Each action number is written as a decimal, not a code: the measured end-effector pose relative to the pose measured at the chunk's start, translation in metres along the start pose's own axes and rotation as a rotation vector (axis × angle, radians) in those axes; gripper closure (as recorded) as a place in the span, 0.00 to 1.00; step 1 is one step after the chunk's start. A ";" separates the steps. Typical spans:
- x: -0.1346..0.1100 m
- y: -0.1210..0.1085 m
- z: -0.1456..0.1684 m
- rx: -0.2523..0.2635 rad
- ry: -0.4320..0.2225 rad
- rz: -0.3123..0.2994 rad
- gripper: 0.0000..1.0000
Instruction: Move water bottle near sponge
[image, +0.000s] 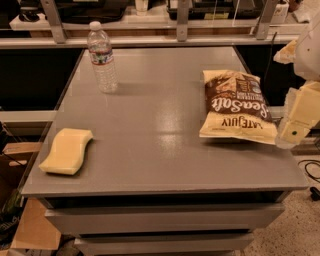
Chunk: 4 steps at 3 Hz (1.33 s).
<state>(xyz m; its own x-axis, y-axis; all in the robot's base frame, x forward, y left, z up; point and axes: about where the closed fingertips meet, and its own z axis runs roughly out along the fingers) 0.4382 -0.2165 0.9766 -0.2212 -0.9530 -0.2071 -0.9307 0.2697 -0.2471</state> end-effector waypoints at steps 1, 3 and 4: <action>0.000 0.000 0.000 0.000 0.000 0.000 0.00; -0.033 -0.035 0.005 0.034 -0.083 0.011 0.00; -0.074 -0.067 0.021 0.022 -0.172 0.012 0.00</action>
Offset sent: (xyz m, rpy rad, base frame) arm 0.0253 0.0089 0.0047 0.0781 -0.0358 -0.0279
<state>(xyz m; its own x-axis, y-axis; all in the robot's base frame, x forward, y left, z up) 0.5228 -0.1614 0.9884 -0.1779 -0.9124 -0.3685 -0.9213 0.2860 -0.2636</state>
